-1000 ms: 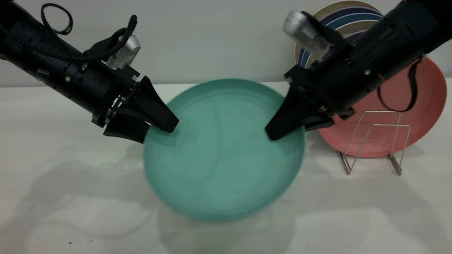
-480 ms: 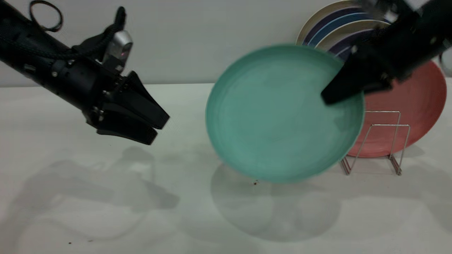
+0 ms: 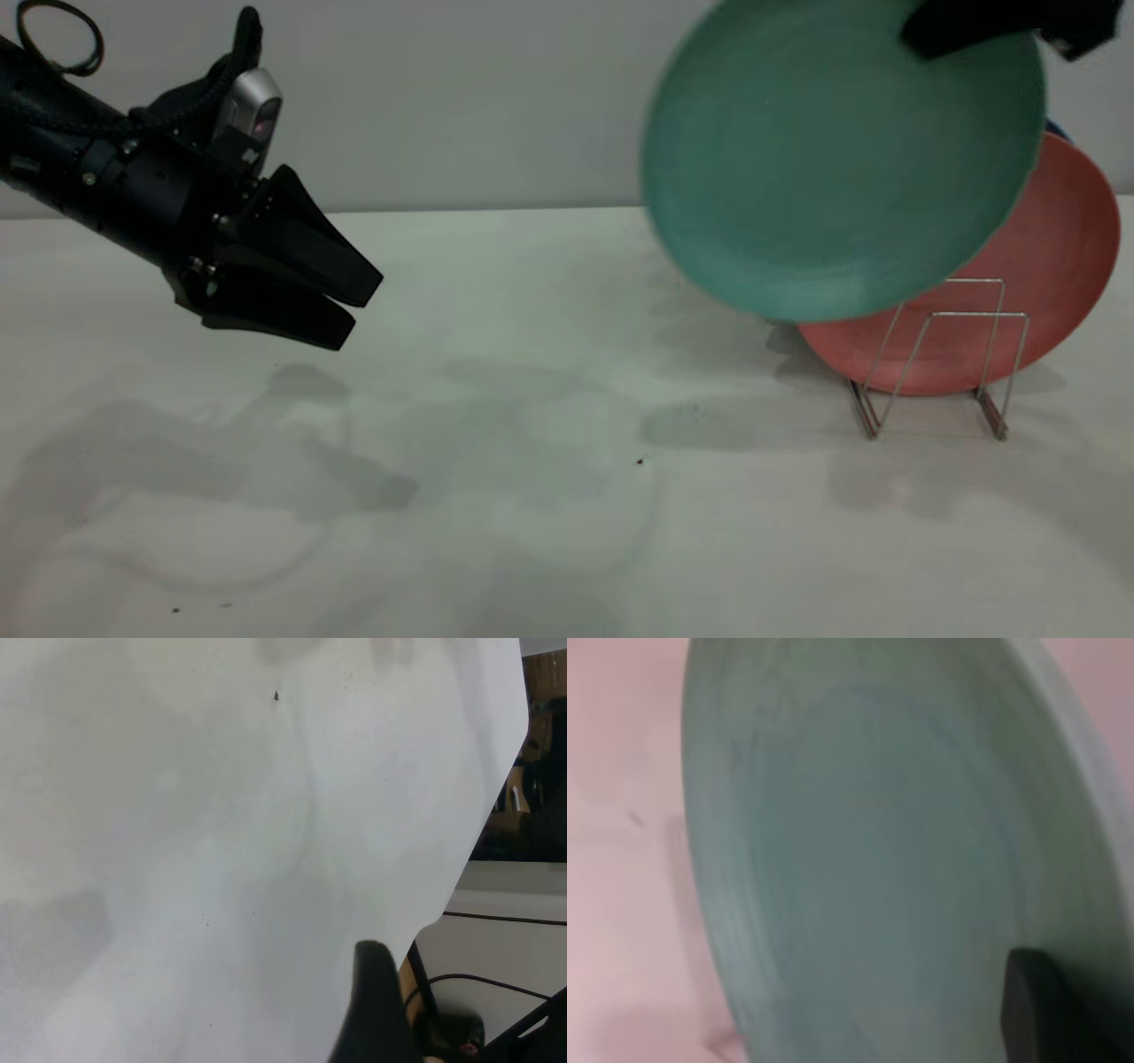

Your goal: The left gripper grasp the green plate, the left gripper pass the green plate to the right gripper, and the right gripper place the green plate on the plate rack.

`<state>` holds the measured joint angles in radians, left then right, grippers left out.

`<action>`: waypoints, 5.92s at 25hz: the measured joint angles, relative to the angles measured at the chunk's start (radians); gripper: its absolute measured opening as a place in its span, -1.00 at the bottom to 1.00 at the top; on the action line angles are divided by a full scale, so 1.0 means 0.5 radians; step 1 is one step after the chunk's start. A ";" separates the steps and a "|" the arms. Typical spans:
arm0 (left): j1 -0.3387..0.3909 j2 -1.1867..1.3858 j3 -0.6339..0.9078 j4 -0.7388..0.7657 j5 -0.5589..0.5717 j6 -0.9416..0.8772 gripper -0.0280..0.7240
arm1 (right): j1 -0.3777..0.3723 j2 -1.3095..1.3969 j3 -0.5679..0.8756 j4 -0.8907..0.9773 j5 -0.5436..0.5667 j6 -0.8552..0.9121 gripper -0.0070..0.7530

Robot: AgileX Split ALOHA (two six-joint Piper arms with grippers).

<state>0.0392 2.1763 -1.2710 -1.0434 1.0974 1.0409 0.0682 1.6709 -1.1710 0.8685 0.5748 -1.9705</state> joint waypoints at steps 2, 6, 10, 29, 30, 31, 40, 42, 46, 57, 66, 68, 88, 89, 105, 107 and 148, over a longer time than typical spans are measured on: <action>0.000 0.000 -0.001 0.000 0.000 0.000 0.60 | -0.002 -0.002 0.000 -0.002 -0.073 -0.111 -0.81; 0.000 0.000 -0.001 0.000 0.000 0.000 0.60 | -0.028 -0.002 0.002 -0.059 -0.117 -0.126 -0.81; -0.002 0.000 -0.001 0.000 0.000 0.000 0.60 | -0.086 -0.002 0.002 -0.083 -0.119 -0.118 -0.80; -0.002 0.000 -0.001 0.000 0.000 -0.002 0.60 | -0.285 0.044 0.002 -0.119 -0.093 -0.051 -0.78; -0.002 0.000 -0.001 0.000 0.000 -0.002 0.60 | -0.289 0.047 0.002 -0.119 -0.090 -0.051 -0.78; -0.002 0.000 -0.001 0.000 0.000 -0.002 0.60 | -0.289 0.047 0.002 -0.119 -0.088 -0.051 -0.78; -0.002 0.000 -0.001 0.000 0.000 -0.002 0.60 | -0.290 0.052 0.002 -0.119 -0.086 -0.049 -0.78; -0.002 0.000 -0.001 0.000 0.000 -0.002 0.60 | -0.295 0.067 0.002 -0.119 -0.081 -0.049 -0.78; -0.002 0.000 -0.001 0.000 0.000 -0.002 0.60 | -0.306 0.114 0.002 -0.127 -0.070 -0.049 -0.77; -0.002 0.000 -0.001 0.000 0.001 -0.002 0.60 | -0.312 0.159 0.002 -0.134 -0.063 0.023 -0.71; -0.002 0.000 -0.001 0.000 0.003 0.000 0.60 | -0.314 0.159 0.002 -0.134 -0.063 0.068 -0.06; -0.002 0.000 -0.001 0.000 0.005 0.000 0.60 | -0.314 0.159 0.002 -0.134 -0.037 0.091 0.03; -0.002 -0.338 -0.223 0.176 0.125 -0.476 0.60 | -0.315 -0.605 0.002 -0.239 1.034 1.855 0.09; -0.002 -0.425 -0.236 0.219 0.129 -0.517 0.60 | -0.315 -0.663 0.002 -0.269 1.098 2.000 0.09; -0.002 -1.823 -0.216 1.386 0.139 -1.403 0.59 | -0.315 -1.727 0.595 -1.185 1.330 3.381 0.09; -0.002 -1.942 -0.140 1.434 0.139 -1.518 0.59 | -0.315 -1.875 0.790 -1.272 1.330 3.465 0.09; -0.002 -3.876 1.568 1.990 0.028 -1.904 0.59 | -0.077 -2.885 1.398 -1.758 1.098 3.928 -0.14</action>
<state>0.0383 0.2383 -0.4870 -0.0486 1.1116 0.0888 0.0300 0.2286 -0.4721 -0.0103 1.1237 -0.0067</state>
